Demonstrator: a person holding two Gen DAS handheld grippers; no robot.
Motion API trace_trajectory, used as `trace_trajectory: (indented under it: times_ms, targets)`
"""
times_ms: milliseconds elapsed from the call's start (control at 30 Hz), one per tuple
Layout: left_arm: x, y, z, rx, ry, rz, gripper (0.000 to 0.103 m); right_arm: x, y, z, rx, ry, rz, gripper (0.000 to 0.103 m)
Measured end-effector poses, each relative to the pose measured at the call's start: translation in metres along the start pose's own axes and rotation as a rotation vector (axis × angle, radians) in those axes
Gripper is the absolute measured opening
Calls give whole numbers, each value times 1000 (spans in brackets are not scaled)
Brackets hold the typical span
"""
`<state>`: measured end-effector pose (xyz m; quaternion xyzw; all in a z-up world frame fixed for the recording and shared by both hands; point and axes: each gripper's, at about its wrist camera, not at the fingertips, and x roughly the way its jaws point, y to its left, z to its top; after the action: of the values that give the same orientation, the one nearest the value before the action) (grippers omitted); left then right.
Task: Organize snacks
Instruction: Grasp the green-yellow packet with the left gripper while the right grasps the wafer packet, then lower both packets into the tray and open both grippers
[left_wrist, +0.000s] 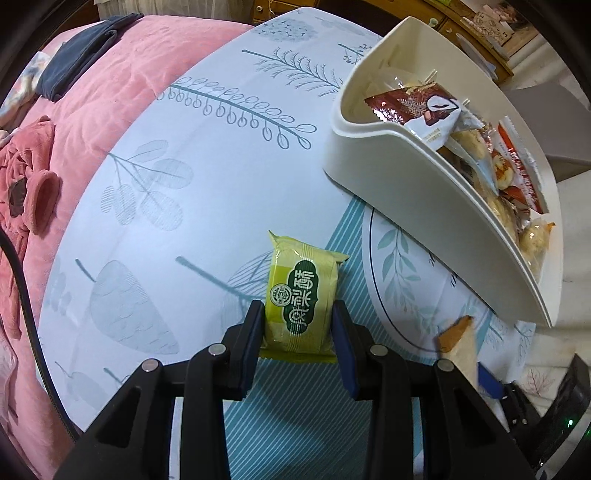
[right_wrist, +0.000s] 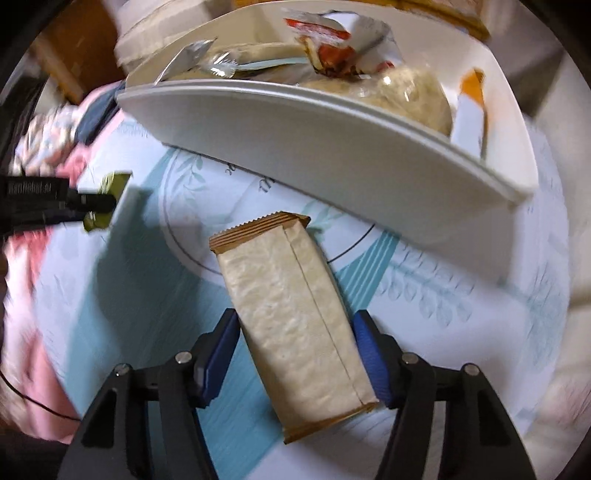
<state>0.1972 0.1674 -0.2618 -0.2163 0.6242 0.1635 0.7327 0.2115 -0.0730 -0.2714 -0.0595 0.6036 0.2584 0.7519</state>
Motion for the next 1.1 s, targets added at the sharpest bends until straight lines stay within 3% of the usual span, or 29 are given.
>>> trace_trajectory:
  times_ms: [200,400,733,1100]
  targets:
    - [-20,15,5,39,16,-17,35,-10,13,-10,169,16,137,63]
    - [-52,13,9,100,26,-34,35,-32,41,-3,229,-43,227,63]
    - [-112,1,38,212,27,-70,35,-91,66,36,255,-244,240,63]
    - [-142,-59,82,361,-24,-126,35,-132,39,80,295,-417,174,63]
